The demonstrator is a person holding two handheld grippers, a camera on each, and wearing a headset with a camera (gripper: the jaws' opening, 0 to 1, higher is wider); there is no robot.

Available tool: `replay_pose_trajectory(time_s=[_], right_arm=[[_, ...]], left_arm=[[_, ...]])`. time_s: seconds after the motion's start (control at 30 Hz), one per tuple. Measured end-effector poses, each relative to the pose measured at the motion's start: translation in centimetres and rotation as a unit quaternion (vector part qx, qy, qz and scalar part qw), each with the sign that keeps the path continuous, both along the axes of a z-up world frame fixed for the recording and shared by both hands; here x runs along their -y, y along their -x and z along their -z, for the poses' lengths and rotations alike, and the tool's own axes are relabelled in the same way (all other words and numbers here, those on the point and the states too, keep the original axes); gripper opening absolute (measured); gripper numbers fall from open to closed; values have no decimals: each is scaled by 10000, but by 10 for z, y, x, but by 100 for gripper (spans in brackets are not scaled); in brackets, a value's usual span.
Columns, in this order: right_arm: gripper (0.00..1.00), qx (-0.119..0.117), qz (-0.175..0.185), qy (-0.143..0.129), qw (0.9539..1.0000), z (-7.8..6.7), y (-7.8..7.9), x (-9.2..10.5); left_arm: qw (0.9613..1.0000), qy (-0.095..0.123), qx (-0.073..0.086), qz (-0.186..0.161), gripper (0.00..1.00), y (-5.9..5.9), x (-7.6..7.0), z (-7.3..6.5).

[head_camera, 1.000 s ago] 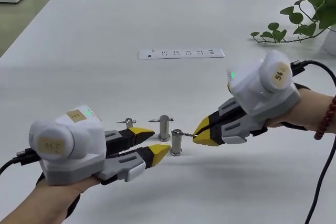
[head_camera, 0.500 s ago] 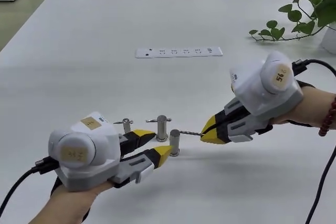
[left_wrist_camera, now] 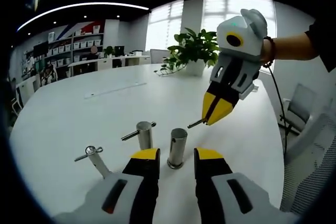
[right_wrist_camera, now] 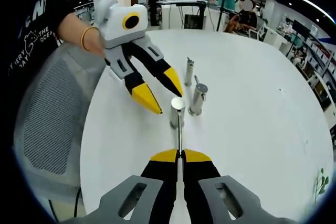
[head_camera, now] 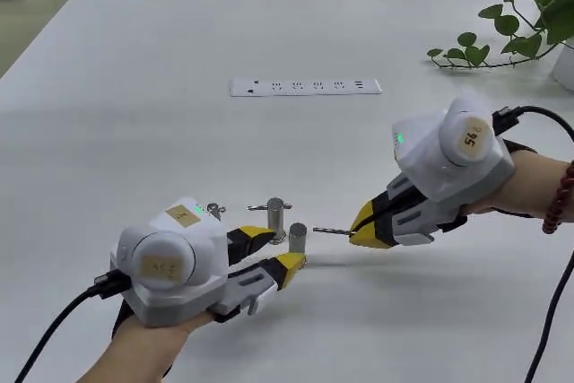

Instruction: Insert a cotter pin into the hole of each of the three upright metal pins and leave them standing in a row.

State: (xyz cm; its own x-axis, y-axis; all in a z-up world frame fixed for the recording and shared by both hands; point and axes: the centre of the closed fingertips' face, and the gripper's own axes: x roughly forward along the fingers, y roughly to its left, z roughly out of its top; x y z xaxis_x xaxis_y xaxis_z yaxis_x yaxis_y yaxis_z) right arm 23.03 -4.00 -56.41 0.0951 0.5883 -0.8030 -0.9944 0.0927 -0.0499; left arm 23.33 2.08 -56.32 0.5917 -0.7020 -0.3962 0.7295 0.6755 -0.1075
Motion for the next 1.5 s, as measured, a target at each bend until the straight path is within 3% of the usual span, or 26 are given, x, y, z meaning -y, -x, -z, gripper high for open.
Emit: replay_pose_trajectory(time_s=[0.07,0.53,0.7,1.5], right_arm=[[0,-28,-5,11,10000,2,-1,0],[0,-89,-153,18,9998,7,-1,-3],[0,-70,-214,-12,9997,6,-2,-6],[0,70,-417,-6,9991,1,-1,-12]], left_arm=[[10000,-81,-1,-12,22,-1,1,2],[10000,-52,-55,6,20,-7,14,11],[9998,-206,-82,11,16,-8,14,18],[9996,-233,48,130,10,-12,16,17]])
